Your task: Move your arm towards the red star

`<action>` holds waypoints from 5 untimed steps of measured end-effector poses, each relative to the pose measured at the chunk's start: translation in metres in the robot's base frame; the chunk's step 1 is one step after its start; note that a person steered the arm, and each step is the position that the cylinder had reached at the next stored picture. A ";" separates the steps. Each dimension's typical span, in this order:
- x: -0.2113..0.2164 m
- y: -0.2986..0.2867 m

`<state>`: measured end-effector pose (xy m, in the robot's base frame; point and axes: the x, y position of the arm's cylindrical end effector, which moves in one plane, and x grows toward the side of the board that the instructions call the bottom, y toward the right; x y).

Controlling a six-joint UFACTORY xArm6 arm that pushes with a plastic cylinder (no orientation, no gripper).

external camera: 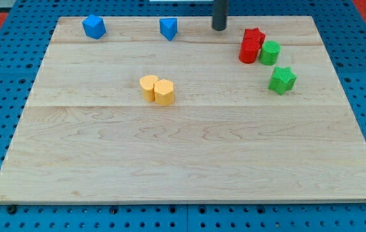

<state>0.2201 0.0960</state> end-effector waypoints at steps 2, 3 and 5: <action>-0.003 0.055; -0.001 0.037; -0.003 0.037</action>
